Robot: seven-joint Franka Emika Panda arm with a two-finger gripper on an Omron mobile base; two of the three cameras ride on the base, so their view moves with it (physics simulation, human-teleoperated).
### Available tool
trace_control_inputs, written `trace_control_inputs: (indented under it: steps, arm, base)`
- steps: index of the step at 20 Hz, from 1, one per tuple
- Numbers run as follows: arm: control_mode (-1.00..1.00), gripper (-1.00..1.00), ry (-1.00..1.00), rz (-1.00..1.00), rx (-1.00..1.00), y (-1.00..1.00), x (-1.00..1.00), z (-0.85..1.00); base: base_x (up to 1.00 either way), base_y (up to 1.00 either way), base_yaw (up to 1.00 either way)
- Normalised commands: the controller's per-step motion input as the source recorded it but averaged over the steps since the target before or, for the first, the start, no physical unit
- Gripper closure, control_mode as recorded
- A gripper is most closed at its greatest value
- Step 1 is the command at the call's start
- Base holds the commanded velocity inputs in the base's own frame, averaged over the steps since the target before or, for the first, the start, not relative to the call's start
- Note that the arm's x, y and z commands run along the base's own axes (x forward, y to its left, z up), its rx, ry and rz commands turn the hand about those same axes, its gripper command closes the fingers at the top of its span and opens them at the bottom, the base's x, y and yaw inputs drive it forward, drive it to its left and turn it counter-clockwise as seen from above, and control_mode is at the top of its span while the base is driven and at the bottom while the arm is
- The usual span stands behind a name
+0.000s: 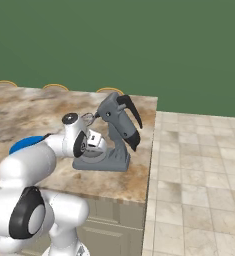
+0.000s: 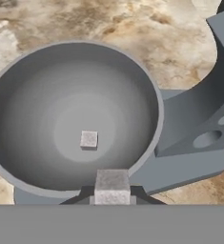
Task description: Add butter and sugar cubes to the stand mixer bowl and then turn on the stand mixer to begin making frosting.
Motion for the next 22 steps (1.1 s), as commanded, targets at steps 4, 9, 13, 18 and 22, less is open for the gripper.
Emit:
trace_control_inputs:
  steps: [4,9,13,18,22]
  arm:
    - [-1.0,1.0,0.01,0.0,0.0,0.0,0.1,0.0]
    - [-1.0,1.0,0.01,0.0,0.01,0.0,0.09,0.1]
    - [-1.0,1.0,-0.01,0.0,0.0,0.0,-0.07,0.33]
    - [-1.0,1.0,-0.02,0.0,0.0,0.0,0.05,0.12]
    - [-1.0,1.0,0.0,0.0,0.0,0.0,0.36,0.0]
  base:
    - [0.0,0.0,0.0]
    - [0.0,0.0,0.0]
    - [0.0,0.0,0.0]
    - [0.0,0.0,0.0]
    - [0.0,0.0,0.0]
